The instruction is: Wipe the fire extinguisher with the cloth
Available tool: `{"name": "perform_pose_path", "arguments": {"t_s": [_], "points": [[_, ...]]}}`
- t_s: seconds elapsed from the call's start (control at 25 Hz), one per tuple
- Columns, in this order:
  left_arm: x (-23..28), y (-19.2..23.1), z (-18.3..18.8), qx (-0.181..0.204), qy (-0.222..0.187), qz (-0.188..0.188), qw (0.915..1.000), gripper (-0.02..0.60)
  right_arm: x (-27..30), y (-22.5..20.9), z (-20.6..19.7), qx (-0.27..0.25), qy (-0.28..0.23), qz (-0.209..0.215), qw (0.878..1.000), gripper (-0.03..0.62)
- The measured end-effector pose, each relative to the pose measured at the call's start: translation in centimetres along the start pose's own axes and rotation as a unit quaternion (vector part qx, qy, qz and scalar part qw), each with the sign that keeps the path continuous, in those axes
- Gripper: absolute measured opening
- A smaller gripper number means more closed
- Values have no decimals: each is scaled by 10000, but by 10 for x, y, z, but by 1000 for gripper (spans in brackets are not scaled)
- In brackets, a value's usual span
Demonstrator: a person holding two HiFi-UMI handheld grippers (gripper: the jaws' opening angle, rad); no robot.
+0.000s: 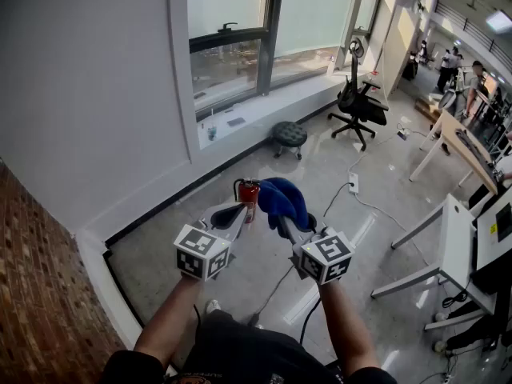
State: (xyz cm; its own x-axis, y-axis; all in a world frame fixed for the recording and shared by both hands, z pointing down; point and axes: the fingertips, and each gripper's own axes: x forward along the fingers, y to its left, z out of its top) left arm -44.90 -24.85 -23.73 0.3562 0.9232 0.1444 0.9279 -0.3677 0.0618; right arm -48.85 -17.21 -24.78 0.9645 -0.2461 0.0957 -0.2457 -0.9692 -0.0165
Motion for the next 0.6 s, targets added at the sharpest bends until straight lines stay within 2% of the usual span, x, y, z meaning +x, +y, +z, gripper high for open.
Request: {"name": "perform_pose_path", "arguments": {"t_s": [0.6], "points": [[15,-6,-4,19,68,-33,10000,6,0,-14,-4,94,11,-16,10000,31]]}}
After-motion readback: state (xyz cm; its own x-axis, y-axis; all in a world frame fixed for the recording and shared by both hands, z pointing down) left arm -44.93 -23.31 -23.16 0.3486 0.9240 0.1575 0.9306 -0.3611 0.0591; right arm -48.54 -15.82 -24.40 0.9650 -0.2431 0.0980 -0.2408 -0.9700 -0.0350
